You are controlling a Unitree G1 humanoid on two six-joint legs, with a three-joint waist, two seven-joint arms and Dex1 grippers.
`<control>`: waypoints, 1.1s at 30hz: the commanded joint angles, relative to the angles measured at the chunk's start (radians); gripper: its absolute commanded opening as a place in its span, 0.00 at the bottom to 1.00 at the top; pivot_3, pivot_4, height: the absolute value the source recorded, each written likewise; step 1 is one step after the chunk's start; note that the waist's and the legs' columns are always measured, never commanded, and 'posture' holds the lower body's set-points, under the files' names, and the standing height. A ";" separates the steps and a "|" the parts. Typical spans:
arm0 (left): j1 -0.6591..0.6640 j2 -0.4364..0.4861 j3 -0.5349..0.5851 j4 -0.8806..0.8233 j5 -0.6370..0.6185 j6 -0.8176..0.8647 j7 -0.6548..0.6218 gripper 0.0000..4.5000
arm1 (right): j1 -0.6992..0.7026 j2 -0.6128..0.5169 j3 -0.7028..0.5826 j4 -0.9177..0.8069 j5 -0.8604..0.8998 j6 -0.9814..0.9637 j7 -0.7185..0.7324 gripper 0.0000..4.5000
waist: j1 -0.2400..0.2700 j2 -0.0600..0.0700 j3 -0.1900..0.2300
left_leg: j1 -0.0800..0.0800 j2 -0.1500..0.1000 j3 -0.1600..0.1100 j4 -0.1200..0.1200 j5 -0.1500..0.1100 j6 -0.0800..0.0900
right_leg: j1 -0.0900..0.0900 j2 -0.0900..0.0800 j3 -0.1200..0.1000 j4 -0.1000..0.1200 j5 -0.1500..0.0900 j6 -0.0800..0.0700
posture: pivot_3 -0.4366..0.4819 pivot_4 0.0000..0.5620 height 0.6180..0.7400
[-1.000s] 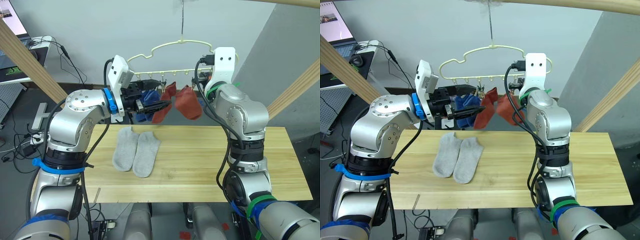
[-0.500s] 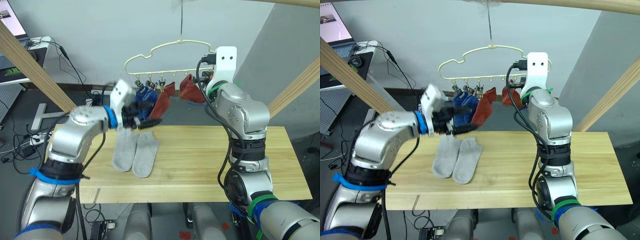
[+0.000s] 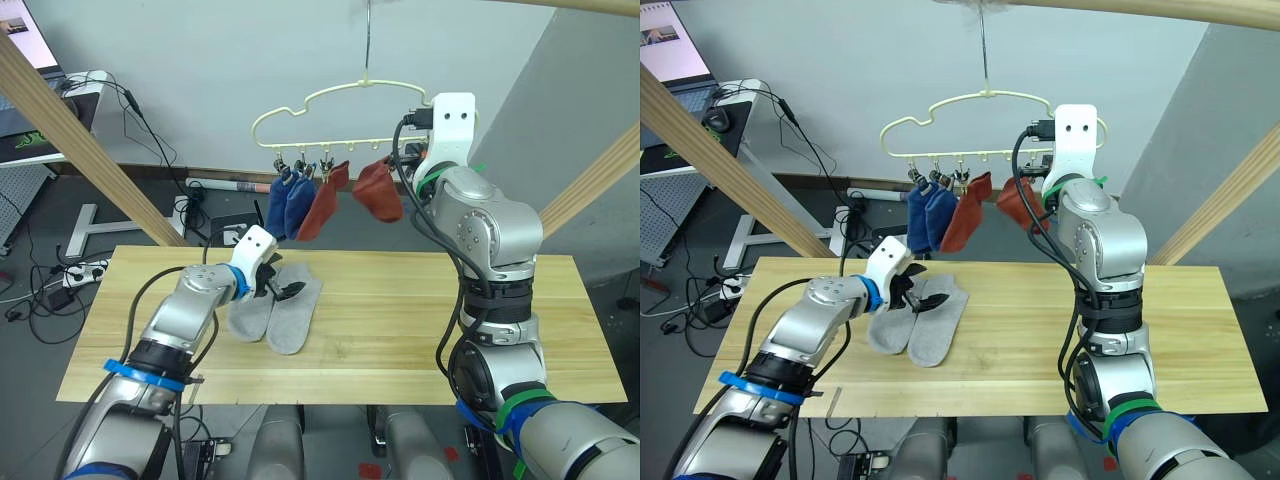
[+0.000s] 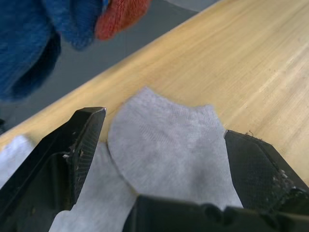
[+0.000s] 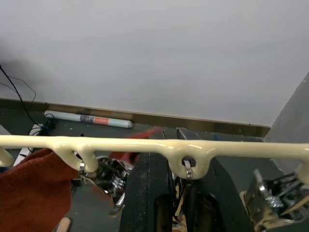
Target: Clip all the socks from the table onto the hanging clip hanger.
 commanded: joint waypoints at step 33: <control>-0.057 -0.152 0.030 0.055 -0.007 0.074 -0.126 0.14 | -0.006 0.010 -0.011 -0.096 0.011 0.053 -0.015 0.00 | -0.005 0.000 -0.001 | 0.001 0.000 0.000 0.000 0.001 0.001 | 0.001 0.000 0.000 0.001 0.000 -0.001 | 0.50 0.49 1.00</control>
